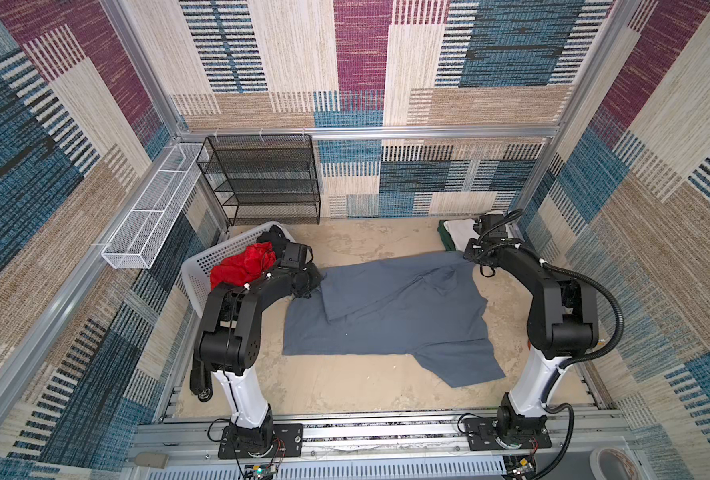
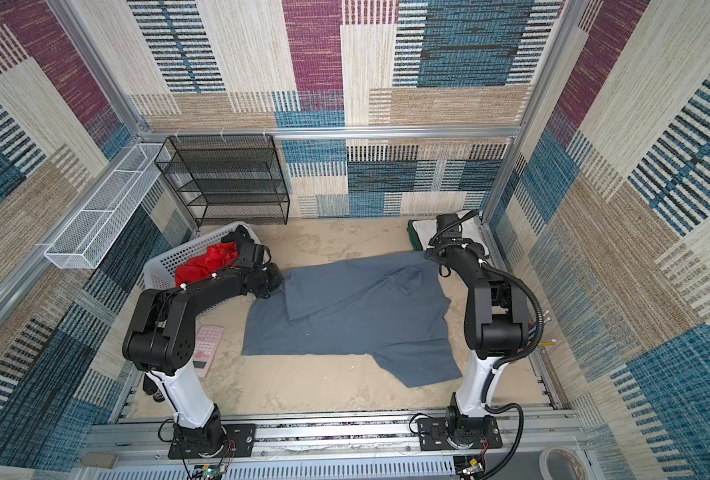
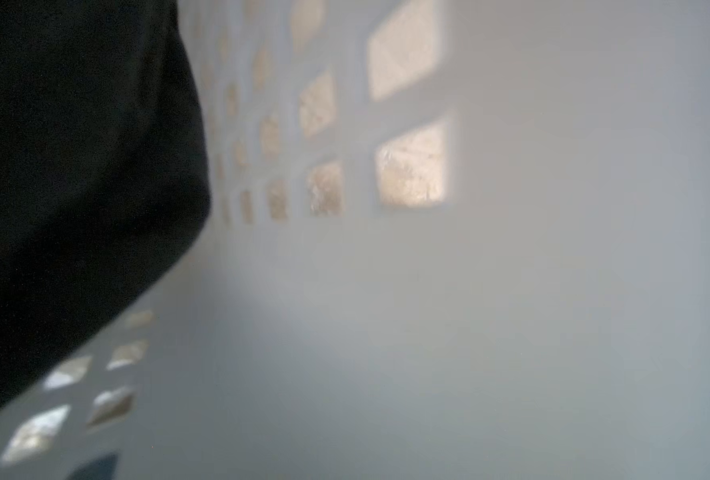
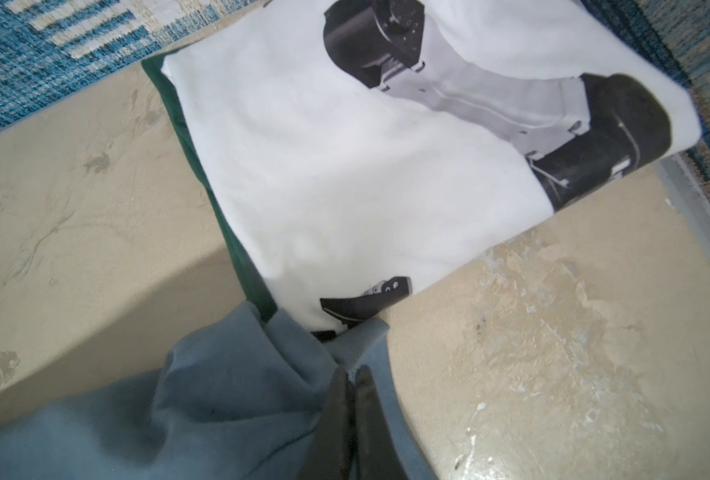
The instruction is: Fold and stack the t-shirts
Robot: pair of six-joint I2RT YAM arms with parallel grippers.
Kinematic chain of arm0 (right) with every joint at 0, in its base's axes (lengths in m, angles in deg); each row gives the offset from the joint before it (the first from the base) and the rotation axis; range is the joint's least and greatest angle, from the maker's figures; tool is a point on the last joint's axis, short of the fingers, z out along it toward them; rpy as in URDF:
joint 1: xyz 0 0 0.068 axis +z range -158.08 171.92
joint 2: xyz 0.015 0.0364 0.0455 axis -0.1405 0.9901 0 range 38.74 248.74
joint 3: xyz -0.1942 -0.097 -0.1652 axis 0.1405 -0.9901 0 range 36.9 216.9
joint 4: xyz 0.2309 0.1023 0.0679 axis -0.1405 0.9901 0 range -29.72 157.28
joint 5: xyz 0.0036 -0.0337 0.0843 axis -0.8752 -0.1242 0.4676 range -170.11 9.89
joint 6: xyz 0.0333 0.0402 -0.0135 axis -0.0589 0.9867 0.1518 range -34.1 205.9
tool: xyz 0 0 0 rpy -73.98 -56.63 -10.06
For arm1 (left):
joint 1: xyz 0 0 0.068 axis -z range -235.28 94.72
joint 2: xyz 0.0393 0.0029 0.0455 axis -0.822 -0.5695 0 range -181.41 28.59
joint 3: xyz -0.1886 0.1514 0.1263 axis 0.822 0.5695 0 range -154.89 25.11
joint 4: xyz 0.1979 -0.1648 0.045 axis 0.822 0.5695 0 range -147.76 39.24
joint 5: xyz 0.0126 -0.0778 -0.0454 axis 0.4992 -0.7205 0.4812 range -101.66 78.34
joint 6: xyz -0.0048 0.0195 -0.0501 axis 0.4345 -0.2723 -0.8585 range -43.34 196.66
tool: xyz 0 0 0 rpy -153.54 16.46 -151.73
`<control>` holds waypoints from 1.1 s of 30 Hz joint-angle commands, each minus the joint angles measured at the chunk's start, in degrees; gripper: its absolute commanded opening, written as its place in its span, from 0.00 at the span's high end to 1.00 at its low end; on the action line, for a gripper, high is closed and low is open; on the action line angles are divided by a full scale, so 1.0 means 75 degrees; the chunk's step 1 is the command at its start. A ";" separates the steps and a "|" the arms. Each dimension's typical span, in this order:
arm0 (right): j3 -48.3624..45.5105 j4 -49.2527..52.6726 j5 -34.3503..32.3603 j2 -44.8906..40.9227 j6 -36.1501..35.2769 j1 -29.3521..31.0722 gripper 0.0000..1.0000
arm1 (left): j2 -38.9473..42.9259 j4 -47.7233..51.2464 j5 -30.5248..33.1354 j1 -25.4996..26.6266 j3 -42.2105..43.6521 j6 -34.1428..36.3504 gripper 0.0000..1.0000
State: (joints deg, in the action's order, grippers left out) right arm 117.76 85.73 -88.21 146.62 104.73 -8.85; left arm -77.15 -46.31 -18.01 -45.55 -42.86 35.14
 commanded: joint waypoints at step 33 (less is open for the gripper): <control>0.0938 0.0485 -0.0329 0.0079 0.0079 -0.0006 0.01 | -0.0703 0.0267 -0.1177 -0.0221 -0.2326 0.1547 0.25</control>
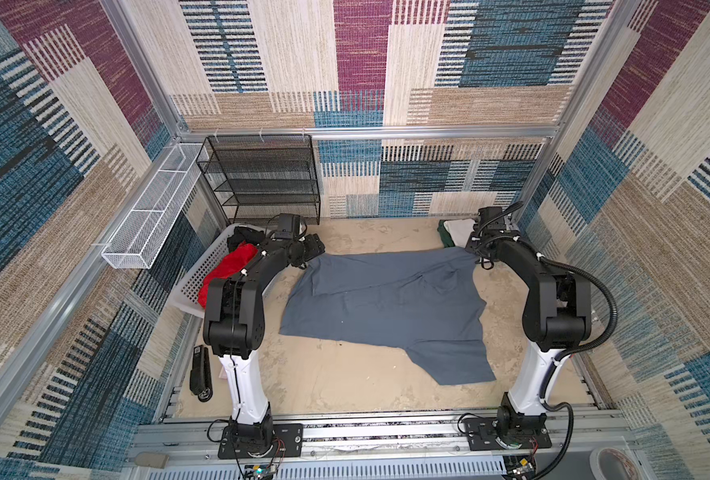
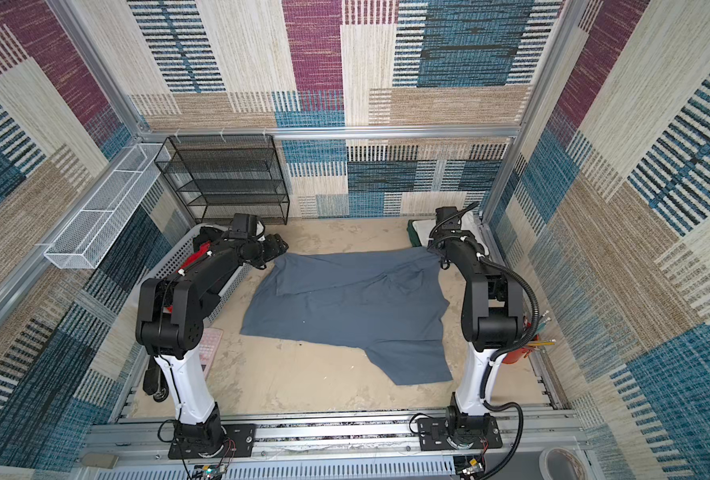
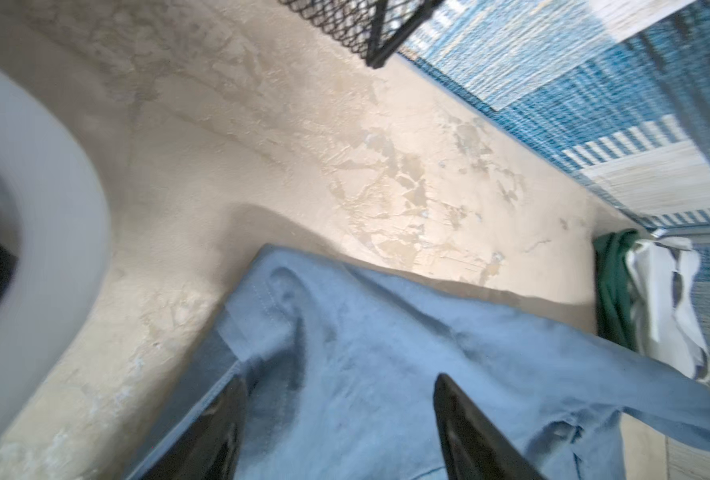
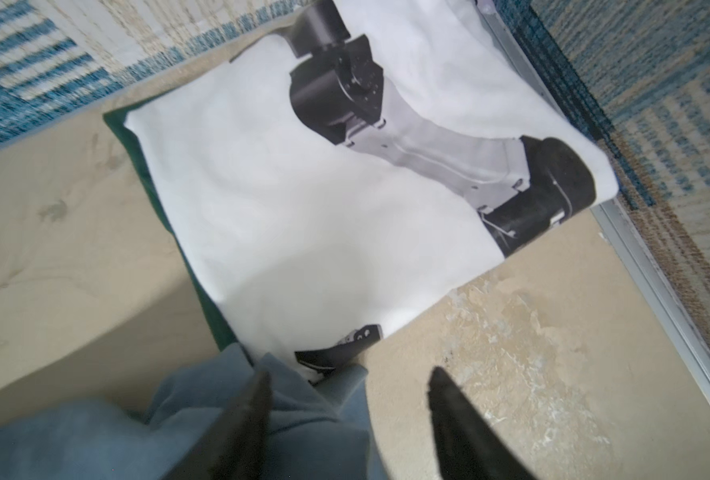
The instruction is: Fold and stack the t-shirts
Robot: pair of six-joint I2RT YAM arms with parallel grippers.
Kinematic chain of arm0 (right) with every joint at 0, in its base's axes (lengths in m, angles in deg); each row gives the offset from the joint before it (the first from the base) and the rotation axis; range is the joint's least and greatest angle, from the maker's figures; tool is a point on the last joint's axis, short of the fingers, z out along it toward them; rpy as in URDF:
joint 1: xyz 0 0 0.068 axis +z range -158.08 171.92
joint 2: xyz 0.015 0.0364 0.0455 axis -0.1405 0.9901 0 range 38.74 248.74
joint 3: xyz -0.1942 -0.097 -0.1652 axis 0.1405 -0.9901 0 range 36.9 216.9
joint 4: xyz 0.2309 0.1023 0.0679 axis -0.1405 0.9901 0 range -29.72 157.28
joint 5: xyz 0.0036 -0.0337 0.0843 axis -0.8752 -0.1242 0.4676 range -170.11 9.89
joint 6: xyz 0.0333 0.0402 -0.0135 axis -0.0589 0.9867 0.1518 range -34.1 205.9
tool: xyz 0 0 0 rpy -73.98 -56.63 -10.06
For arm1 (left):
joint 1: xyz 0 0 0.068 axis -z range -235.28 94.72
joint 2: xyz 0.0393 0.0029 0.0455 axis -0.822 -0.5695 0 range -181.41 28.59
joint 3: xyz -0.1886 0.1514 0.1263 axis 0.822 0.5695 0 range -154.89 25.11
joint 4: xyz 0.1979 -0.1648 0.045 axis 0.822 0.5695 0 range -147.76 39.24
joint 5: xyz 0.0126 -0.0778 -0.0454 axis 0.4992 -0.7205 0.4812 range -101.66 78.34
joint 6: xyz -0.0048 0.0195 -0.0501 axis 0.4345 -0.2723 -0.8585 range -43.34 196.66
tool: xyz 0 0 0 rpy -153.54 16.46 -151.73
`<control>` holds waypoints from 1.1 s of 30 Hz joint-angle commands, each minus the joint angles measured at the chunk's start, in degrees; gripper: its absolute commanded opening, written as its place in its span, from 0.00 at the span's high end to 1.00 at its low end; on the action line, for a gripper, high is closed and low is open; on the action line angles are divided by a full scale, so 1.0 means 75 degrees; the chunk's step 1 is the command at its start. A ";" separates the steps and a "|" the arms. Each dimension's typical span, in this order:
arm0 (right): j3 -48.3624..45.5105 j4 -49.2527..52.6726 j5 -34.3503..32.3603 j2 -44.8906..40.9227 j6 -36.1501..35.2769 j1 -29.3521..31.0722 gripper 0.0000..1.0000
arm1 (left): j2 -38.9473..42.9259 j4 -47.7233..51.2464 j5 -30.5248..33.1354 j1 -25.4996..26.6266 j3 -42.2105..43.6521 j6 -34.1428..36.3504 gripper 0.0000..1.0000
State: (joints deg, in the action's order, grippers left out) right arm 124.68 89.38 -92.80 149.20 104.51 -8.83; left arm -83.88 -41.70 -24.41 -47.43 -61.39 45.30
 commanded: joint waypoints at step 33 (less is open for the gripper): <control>-0.3756 -0.2427 0.3620 -0.1086 0.1258 -0.0012 0.38 | 0.0764 -0.1156 0.0845 0.1081 0.2992 -0.0633 0.31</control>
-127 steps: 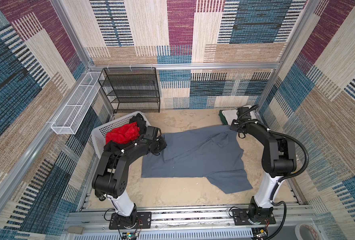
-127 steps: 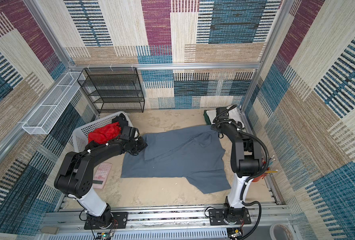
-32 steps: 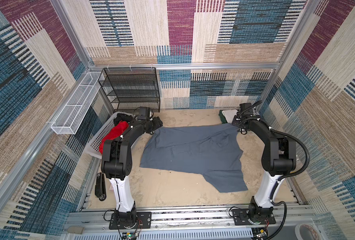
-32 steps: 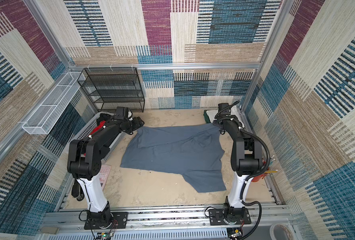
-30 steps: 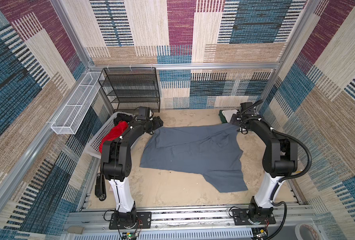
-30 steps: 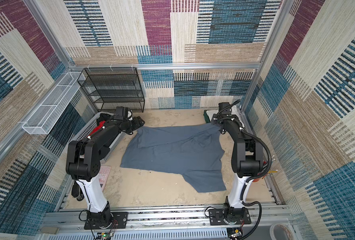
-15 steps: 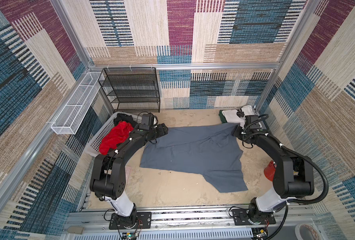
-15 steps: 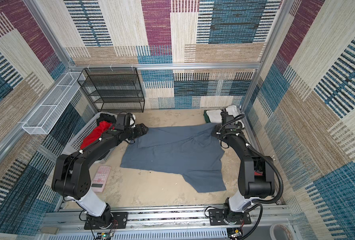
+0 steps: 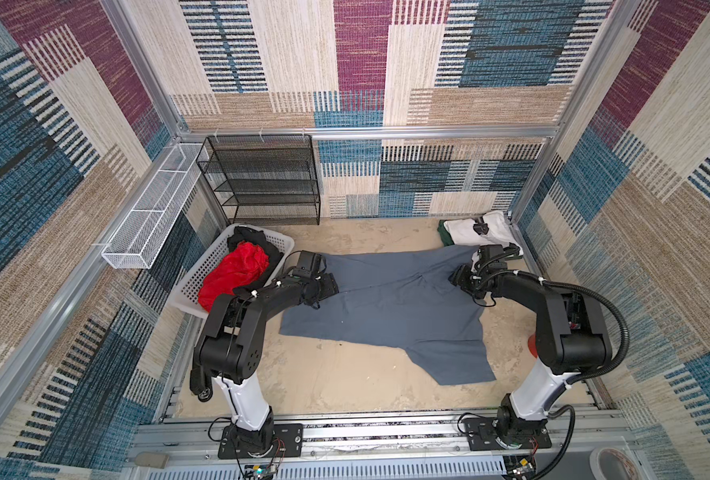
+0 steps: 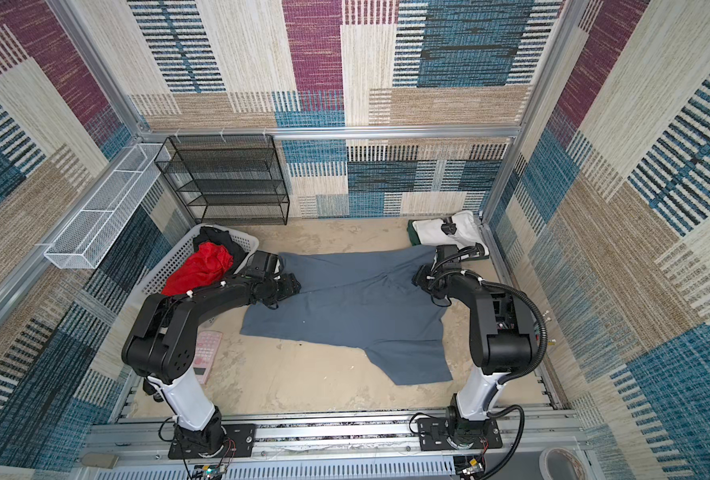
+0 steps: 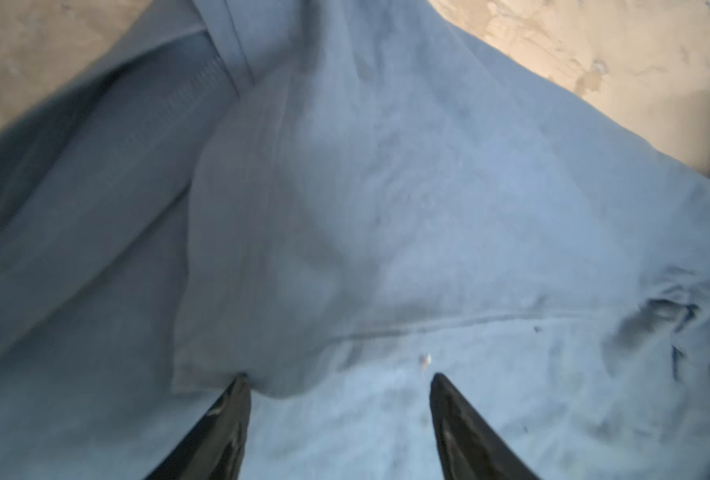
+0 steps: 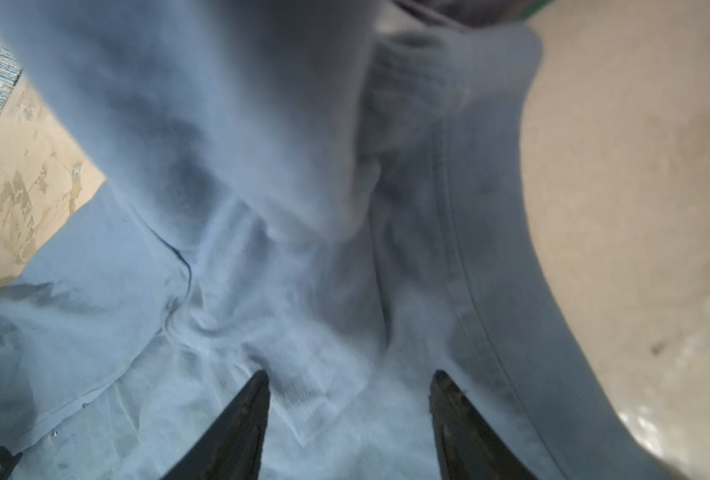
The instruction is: Fold and stack the t-shirts
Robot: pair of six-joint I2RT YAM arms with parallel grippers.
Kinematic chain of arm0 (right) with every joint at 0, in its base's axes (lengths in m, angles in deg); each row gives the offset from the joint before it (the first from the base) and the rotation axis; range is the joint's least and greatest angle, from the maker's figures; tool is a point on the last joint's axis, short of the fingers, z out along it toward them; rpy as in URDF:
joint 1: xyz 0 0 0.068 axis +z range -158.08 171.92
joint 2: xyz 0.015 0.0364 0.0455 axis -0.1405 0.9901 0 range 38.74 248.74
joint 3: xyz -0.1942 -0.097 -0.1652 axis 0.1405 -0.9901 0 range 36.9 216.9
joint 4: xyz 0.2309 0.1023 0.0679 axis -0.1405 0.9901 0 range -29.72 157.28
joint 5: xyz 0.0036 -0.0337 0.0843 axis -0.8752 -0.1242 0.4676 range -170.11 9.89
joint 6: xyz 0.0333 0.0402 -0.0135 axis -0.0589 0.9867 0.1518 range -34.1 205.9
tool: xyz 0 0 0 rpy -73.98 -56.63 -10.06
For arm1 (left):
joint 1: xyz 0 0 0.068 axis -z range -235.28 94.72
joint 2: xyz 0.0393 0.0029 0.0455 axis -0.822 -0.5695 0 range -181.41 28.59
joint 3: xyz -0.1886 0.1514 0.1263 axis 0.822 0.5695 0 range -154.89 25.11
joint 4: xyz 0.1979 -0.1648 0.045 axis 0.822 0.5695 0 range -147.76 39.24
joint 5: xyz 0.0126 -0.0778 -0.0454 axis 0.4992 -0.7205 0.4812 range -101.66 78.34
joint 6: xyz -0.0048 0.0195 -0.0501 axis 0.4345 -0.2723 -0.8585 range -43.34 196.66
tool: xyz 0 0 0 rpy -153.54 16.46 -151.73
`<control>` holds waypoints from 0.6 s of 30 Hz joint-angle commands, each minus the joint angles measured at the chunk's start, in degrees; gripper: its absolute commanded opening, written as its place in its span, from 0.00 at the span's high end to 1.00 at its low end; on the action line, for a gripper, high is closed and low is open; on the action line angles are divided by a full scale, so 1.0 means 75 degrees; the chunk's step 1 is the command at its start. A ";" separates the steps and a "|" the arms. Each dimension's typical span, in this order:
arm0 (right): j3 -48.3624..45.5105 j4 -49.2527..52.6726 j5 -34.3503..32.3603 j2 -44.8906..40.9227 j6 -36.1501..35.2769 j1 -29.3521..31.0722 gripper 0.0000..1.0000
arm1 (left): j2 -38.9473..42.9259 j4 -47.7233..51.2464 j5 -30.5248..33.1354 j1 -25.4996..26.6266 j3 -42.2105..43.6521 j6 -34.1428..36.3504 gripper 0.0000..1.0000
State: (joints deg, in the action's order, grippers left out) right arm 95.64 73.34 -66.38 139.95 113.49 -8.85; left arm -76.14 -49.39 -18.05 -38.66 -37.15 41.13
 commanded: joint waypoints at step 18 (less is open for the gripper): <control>0.0371 -0.0288 -0.0221 0.0313 0.0149 -0.0007 0.65 | -0.0381 -0.0103 -0.0184 -0.0342 -0.0426 -0.0308 0.50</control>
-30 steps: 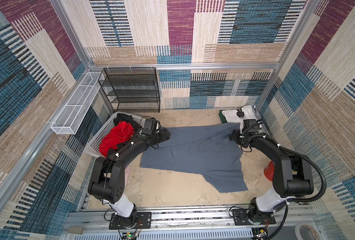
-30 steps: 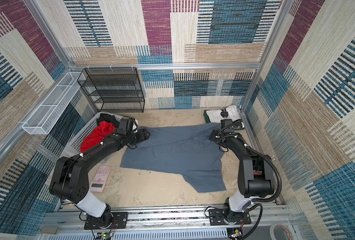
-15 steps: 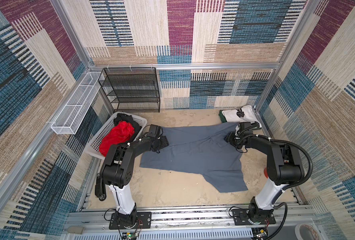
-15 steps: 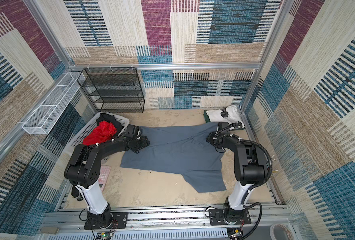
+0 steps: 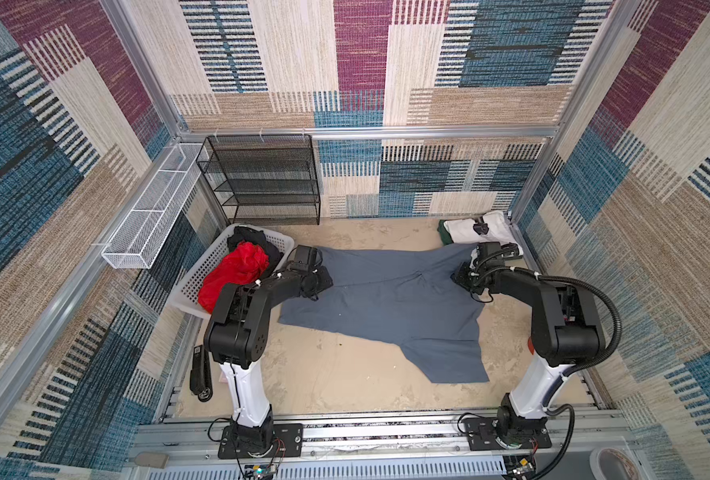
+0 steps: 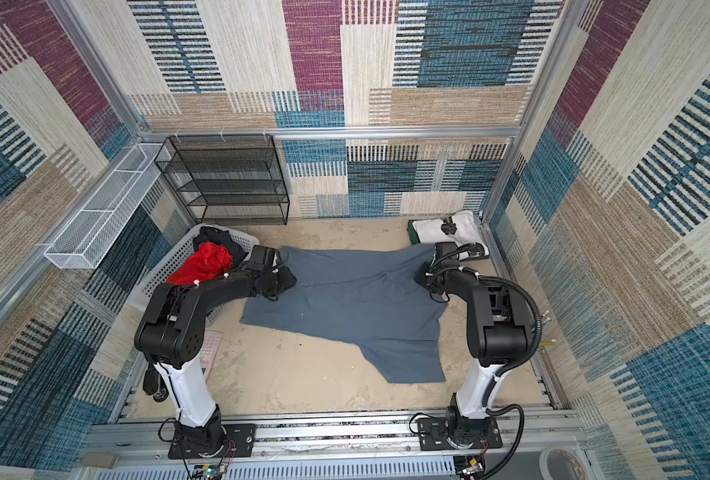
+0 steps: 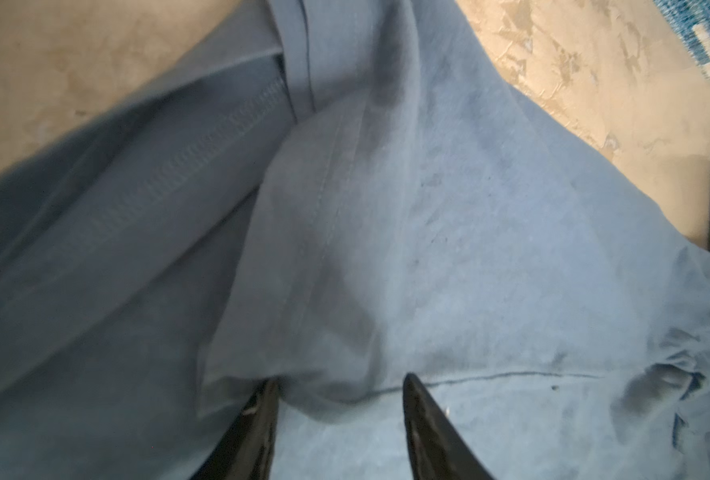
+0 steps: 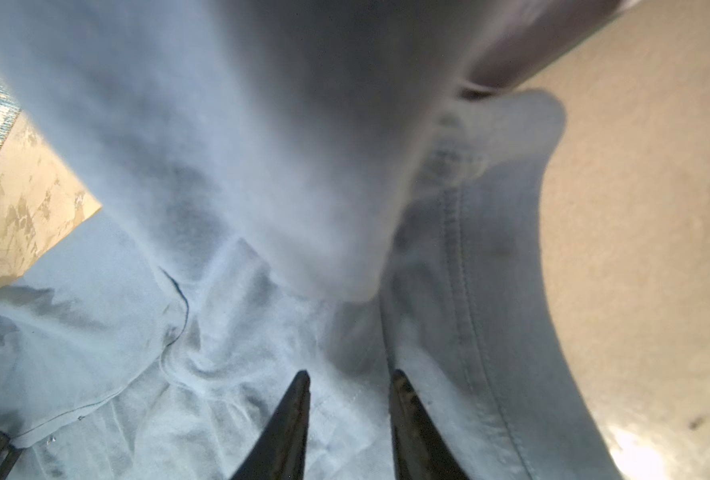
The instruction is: Fold and stack the t-shirts
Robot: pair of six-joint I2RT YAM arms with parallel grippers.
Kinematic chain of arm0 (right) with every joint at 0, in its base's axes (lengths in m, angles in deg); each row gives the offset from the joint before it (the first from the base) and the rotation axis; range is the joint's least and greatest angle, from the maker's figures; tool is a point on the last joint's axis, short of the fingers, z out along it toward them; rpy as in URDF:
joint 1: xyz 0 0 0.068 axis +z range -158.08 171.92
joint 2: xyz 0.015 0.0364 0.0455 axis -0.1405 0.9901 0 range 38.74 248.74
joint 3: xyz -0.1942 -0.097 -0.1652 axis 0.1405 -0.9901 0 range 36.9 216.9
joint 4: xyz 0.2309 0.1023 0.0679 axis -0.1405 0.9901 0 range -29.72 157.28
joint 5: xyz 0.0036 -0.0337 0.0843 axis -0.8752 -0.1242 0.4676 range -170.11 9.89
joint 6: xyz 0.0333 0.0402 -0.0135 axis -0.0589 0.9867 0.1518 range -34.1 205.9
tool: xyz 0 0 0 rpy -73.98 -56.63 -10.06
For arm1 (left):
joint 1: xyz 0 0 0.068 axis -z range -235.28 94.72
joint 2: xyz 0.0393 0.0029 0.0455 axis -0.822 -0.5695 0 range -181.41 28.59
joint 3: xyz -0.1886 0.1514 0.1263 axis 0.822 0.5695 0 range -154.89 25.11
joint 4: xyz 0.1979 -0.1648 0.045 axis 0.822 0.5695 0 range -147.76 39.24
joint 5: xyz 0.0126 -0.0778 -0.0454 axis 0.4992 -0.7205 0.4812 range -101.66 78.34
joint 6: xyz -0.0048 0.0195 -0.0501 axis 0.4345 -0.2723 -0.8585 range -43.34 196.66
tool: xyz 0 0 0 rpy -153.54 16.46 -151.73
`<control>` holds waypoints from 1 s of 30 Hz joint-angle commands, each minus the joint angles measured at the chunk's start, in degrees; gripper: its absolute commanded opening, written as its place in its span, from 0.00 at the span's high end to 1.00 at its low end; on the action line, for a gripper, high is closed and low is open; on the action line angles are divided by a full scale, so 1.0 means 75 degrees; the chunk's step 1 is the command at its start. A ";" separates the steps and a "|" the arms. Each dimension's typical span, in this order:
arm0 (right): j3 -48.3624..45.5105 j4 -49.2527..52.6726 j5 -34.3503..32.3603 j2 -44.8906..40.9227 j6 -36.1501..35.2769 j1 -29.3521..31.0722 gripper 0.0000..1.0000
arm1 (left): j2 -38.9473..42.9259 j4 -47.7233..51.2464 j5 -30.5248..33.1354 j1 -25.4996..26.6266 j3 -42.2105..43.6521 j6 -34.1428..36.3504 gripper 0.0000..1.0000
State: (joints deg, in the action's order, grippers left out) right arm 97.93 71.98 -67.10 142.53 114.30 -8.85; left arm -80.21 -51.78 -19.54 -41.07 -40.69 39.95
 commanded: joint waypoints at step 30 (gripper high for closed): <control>0.0045 0.0102 -0.0058 0.0210 -0.0033 0.0127 0.56 | -0.0418 0.0775 0.0471 -0.0199 -0.0638 0.0391 0.72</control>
State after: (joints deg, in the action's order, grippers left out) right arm 97.41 72.22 -67.69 143.84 113.93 -8.04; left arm -82.70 -47.86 -17.26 -42.27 -43.95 41.37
